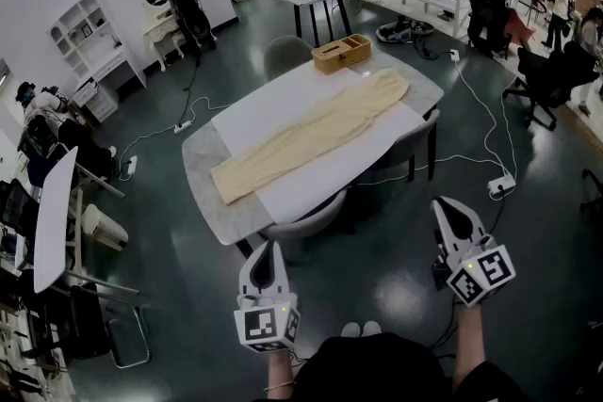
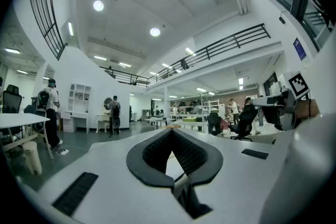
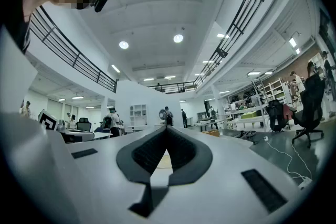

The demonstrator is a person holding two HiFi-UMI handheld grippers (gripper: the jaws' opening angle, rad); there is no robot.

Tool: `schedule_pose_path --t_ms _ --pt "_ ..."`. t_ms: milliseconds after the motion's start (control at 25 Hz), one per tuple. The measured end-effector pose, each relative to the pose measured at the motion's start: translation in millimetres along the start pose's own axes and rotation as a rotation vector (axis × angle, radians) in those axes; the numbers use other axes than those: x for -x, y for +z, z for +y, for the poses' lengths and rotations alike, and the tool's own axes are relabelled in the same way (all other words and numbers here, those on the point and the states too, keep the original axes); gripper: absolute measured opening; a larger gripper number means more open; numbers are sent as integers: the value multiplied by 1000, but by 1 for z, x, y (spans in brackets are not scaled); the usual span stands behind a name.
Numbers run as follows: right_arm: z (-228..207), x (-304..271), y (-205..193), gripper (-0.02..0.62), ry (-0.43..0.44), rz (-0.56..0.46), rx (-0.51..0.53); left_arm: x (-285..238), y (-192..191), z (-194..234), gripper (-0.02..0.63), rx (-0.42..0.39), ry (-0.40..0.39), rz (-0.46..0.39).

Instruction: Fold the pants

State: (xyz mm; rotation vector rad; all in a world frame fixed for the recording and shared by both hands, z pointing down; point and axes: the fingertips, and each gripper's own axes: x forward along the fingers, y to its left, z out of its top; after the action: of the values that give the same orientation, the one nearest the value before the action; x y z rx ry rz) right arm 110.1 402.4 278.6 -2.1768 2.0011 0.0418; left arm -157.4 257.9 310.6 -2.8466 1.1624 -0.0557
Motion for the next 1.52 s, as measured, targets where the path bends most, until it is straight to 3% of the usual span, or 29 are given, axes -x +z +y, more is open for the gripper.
schedule_pose_path --t_ms 720,920,1240,1520 --pt "-34 9 -4 14 26 -1 -28 -14 -7 -48 8 11 -27 18" --pt "-52 3 -3 14 -9 -18 -38 -27 -14 -51 8 11 -28 48" --pt "-92 -41 -17 14 -46 -26 -42 -82 -33 -41 8 25 -10 68" --pt "-139 -101 -17 14 -79 -35 -35 -163 -31 -35 8 45 -26 54"
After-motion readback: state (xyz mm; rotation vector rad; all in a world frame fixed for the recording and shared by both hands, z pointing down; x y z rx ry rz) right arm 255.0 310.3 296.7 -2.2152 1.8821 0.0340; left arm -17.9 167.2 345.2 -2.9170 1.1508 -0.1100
